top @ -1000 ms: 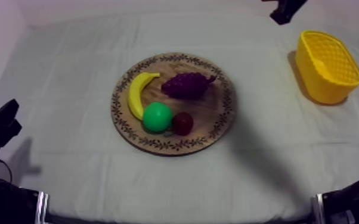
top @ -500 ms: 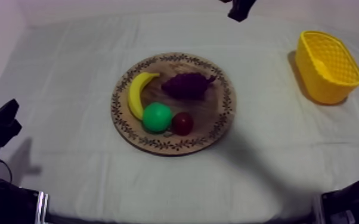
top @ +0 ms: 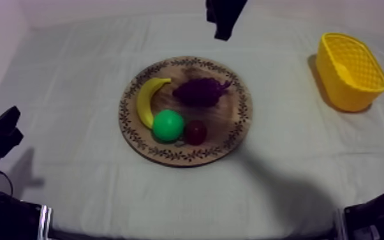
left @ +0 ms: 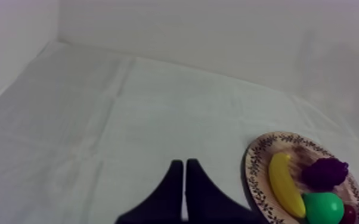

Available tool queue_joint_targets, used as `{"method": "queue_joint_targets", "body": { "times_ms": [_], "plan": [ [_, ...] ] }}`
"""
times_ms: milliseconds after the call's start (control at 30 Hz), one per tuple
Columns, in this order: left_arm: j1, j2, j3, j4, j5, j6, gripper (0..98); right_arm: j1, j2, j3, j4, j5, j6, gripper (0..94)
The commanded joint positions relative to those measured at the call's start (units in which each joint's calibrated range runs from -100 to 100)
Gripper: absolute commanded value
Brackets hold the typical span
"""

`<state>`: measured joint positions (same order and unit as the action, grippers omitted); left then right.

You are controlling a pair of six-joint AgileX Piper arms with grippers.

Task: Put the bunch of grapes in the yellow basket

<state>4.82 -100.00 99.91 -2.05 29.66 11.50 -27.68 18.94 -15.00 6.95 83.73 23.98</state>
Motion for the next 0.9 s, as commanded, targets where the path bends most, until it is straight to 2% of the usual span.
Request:
{"method": "queue_joint_targets", "body": {
  "times_ms": [0, 567, 733, 867],
  "plan": [
    [0.00, 0.00, -0.02, -0.02, 0.01, 0.00, 0.1, -0.10, 2.36, -1.28, -0.35, 1.51, 0.40, 0.5],
    [0.00, 0.00, -0.02, -0.02, 0.01, 0.00, 0.1, -0.09, 13.59, -10.92, -2.38, 11.14, 1.98, 2.5],
    [0.00, 0.00, -0.02, -0.02, 0.01, 0.00, 0.1, 0.06, 14.56, -11.24, -2.76, 12.05, 2.17, 14.8],
    [0.00, 0.00, -0.02, -0.02, 0.01, 0.00, 0.1, 0.23, 14.64, -11.34, -3.11, 12.37, 2.63, 34.5]
  ]
}}
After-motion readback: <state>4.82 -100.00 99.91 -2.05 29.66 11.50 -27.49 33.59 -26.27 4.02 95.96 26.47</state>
